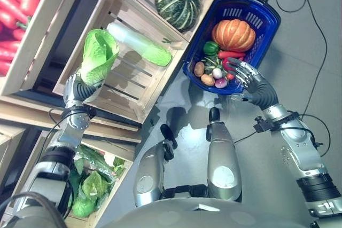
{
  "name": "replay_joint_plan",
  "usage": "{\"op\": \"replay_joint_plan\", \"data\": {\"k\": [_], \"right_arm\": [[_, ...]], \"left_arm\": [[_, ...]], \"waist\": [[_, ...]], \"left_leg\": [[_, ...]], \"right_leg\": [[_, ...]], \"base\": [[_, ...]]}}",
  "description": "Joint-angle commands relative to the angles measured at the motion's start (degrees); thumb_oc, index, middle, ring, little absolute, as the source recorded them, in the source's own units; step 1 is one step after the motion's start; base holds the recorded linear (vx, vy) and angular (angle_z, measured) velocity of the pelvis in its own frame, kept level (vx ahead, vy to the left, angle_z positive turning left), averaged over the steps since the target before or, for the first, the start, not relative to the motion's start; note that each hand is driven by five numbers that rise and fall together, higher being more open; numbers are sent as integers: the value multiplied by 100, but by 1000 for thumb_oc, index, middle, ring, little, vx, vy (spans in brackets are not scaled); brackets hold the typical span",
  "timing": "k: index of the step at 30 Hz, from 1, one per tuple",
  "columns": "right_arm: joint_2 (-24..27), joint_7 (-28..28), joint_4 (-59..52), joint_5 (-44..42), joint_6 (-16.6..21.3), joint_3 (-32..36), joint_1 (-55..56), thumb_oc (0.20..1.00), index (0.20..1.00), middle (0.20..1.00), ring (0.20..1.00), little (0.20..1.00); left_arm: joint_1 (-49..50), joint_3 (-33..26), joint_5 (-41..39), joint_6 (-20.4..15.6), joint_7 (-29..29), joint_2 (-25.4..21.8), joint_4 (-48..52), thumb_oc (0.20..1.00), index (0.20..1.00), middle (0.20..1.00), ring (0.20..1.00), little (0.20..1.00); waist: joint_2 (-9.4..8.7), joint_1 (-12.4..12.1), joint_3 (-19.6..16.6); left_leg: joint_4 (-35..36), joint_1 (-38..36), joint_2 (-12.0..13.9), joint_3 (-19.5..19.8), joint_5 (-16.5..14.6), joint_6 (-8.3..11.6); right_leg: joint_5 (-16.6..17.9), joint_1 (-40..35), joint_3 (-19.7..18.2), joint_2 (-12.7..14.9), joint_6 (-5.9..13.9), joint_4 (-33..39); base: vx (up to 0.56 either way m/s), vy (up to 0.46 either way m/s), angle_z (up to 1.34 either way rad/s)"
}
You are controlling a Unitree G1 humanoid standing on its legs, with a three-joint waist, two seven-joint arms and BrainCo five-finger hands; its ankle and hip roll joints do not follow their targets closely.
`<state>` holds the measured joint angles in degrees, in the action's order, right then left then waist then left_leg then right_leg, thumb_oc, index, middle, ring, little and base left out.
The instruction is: Pick up fruits and vegetables into the basket
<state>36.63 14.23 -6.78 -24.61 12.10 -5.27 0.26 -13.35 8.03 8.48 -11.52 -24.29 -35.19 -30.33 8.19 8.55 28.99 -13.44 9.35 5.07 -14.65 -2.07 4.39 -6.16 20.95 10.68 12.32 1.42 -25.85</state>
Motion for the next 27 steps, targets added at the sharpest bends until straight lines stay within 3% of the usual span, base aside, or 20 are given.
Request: {"op": "replay_joint_plan", "data": {"k": [1,5,11,27], "right_arm": [[-491,-34,-352,-55,-36,-18,137,1000,1000,1000,1000,1000],[-623,-335,-521,112,-465,-134,221,1000,1000,1000,1000,1000],[-649,-784,-689,497,-801,-373,195,1000,1000,1000,1000,1000],[-769,-1462,-758,579,-1564,-1266,-924,1000,1000,1000,1000,1000]], "left_arm": [[869,-314,-152,-197,150,-383,359,200,200,200,200,200],[1225,-348,107,-109,620,-279,1352,200,200,200,200,200],[1434,-339,293,-74,1175,-178,2145,200,200,200,200,200],[607,470,394,247,1520,-21,2539,200,200,200,200,200]], "waist": [[-546,-203,-844],[-617,-384,-1173],[-731,-547,-1596],[-937,-751,-2098]], "left_leg": [[-422,257,-299,97,-421,-217],[-156,-180,-334,163,-459,-241],[284,-628,-289,163,-392,-244],[829,-1282,-209,22,-377,-194]], "right_leg": [[331,-813,-18,256,565,1169],[381,-1346,74,192,617,1502],[530,-1735,159,102,733,1843],[860,-2109,248,153,919,2266]], "base": [[126,-122,12],[129,-90,9],[75,-68,11],[3,-19,2]]}}
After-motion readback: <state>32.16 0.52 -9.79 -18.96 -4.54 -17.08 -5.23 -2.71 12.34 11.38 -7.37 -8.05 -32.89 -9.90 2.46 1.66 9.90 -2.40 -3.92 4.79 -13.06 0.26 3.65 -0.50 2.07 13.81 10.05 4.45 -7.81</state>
